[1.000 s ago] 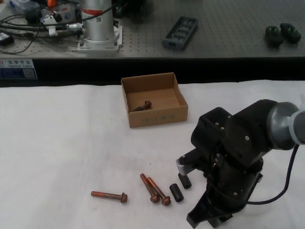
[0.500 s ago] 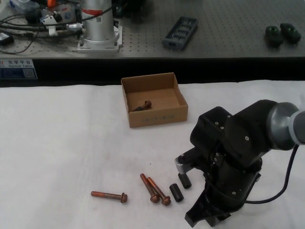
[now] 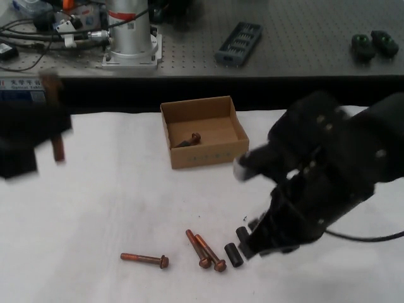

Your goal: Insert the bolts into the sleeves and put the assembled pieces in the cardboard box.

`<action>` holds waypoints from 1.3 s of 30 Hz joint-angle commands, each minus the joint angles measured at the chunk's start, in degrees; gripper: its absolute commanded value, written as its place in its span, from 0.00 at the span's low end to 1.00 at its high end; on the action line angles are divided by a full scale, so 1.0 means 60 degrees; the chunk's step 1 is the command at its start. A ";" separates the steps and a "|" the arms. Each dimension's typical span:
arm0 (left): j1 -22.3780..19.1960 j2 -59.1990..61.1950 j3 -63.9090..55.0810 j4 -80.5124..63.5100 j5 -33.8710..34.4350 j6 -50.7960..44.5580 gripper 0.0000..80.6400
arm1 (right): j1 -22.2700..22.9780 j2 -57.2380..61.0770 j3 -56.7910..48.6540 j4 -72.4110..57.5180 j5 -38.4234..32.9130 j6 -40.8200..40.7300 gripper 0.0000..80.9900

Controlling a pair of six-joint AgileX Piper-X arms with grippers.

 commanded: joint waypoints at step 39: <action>-0.1224 0.4022 0.1869 -1.2042 0.0896 -0.6582 0.01 | 0.0174 -0.2366 0.0714 -0.4184 -0.4614 0.0786 0.05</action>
